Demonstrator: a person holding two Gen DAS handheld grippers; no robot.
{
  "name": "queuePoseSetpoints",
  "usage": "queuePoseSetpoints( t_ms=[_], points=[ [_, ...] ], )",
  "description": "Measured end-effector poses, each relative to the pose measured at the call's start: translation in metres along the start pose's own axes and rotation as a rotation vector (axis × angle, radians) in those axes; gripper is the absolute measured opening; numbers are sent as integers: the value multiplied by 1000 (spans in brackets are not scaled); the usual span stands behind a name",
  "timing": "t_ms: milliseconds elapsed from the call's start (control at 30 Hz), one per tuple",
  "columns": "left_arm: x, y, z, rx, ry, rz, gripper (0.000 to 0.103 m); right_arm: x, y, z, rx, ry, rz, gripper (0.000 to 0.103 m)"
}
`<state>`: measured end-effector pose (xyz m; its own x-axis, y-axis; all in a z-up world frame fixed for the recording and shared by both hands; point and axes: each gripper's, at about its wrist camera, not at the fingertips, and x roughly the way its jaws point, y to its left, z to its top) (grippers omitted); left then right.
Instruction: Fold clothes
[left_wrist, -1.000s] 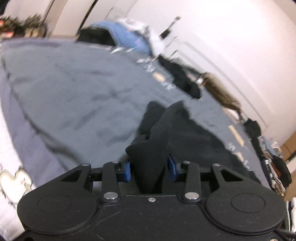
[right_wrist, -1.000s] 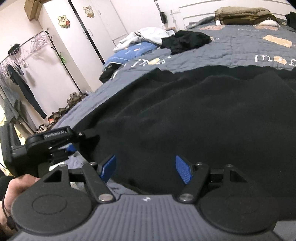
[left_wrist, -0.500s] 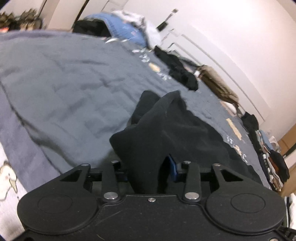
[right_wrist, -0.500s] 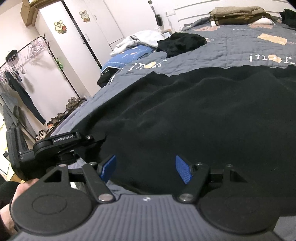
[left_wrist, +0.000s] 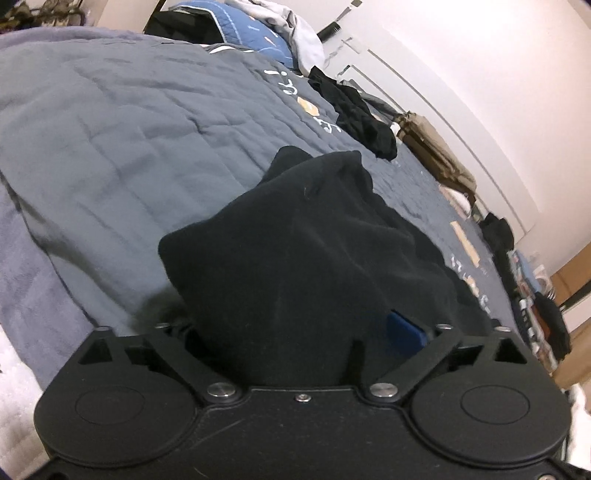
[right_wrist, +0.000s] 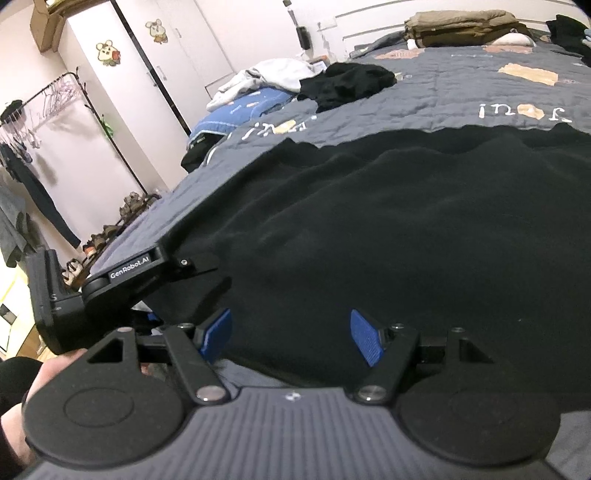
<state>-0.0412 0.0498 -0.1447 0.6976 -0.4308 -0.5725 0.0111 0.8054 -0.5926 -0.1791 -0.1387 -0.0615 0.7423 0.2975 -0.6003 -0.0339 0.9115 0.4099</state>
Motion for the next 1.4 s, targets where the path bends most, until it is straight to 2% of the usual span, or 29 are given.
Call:
queuePoseSetpoints(
  t_ms=[67,100,167,200,367,433,533,567,633,667,700,733,867,1033,1400],
  points=[
    [-2,1,2,-22,-17,11,99,-4,-1,-1,-2,-6,-2,70],
    [-4,2,2,-32,-30,20,95,-5,-2,-2,-1,-6,-3,70],
    [-7,3,1,-36,-52,53,65,-7,-4,-2,1,-6,-9,70],
    [-7,2,1,-27,-55,61,44,-8,-6,-3,3,-6,-12,70],
    [-5,3,2,-41,-50,71,44,-14,-12,-4,14,-16,-17,70],
    [0,7,2,-62,-30,63,52,-15,-14,-4,19,-18,-15,70],
    [5,7,4,-56,-23,58,51,-15,-16,-4,26,-21,-10,70],
    [5,6,5,-52,-25,55,50,-15,-17,-4,26,-21,-9,70],
    [2,3,4,-31,-41,48,35,-15,-17,-4,25,-19,-8,70],
    [-1,-1,4,-6,-58,48,31,-16,-18,-4,26,-21,-5,70],
    [-4,-5,3,19,-77,47,22,-17,-19,-4,29,-23,-4,70],
    [-8,-11,2,45,-97,44,19,-18,-20,-4,34,-25,-3,70],
    [-18,-37,-6,190,-174,57,17,-23,-27,-2,64,-38,4,70],
    [-18,-73,-23,395,-213,117,17,-32,-38,-3,99,-49,2,70],
    [-15,-101,-33,449,-196,100,17,-57,-58,-7,104,-84,-60,70]
  ],
)
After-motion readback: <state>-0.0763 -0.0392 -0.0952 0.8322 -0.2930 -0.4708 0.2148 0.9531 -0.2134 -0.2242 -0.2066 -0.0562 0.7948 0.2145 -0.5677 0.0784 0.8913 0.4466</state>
